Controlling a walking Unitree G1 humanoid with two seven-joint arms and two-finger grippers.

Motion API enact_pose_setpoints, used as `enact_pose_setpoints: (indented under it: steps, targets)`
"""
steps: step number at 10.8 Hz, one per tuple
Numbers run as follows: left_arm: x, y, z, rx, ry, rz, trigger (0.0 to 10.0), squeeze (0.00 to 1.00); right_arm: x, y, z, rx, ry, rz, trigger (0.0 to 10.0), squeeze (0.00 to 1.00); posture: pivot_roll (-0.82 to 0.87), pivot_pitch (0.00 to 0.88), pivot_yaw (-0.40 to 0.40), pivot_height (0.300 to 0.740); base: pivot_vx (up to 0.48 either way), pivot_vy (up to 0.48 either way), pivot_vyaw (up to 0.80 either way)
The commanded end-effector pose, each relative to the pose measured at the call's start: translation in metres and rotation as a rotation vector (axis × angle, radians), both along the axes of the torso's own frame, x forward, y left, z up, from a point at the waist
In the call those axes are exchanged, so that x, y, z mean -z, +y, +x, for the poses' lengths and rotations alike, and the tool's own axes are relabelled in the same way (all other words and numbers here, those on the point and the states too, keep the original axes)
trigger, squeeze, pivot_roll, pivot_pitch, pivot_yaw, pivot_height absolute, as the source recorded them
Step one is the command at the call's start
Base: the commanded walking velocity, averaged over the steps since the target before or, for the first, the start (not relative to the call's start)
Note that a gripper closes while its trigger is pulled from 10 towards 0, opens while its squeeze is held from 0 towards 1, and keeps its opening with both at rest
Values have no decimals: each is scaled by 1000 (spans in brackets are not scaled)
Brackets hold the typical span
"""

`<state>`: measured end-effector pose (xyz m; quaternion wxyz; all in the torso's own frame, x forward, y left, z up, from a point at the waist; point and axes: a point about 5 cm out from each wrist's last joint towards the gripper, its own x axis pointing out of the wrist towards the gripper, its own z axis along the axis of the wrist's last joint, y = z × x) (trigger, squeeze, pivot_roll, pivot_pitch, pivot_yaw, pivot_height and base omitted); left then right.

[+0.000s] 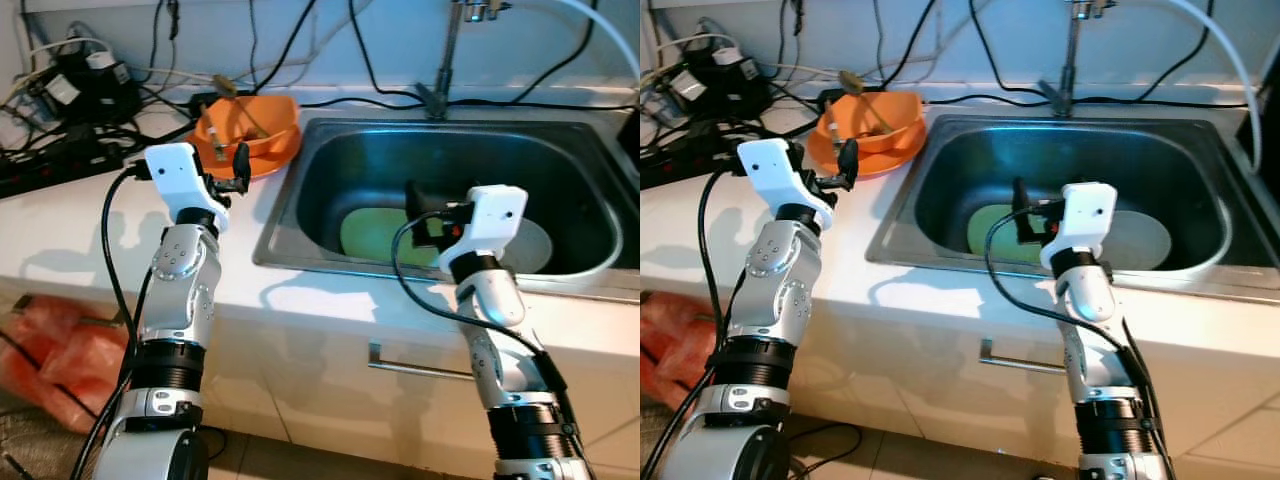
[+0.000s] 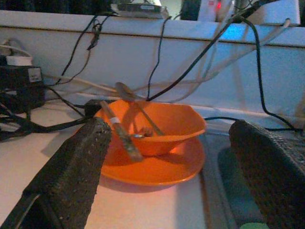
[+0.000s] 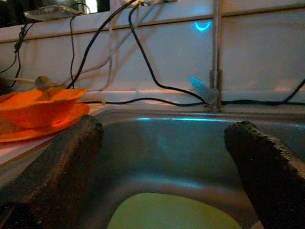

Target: Kitchen organization

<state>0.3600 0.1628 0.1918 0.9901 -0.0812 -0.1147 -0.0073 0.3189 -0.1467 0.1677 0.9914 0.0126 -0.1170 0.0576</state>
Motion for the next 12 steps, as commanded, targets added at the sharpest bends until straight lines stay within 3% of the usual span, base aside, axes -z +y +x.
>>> enact_pose_setpoints:
  steps: [1,4,10,12]
  targets:
    - [-8,6,1,-18,-21,-2,10000,0,-2,5,0,-15,0,13,10000,0,57,12,115,740,0,461,0]
    - [-8,5,1,-18,-14,-2,10000,0,-3,4,1,-11,-1,8,10000,0,61,10,113,740,0,471,0]
    - [-11,0,0,32,-40,29,10000,0,-3,0,4,30,-1,0,10000,0,59,4,114,740,0,0,0]
    - [-11,1,0,31,-36,34,10000,0,-2,0,5,36,4,1,10000,0,61,4,115,740,362,0,0]
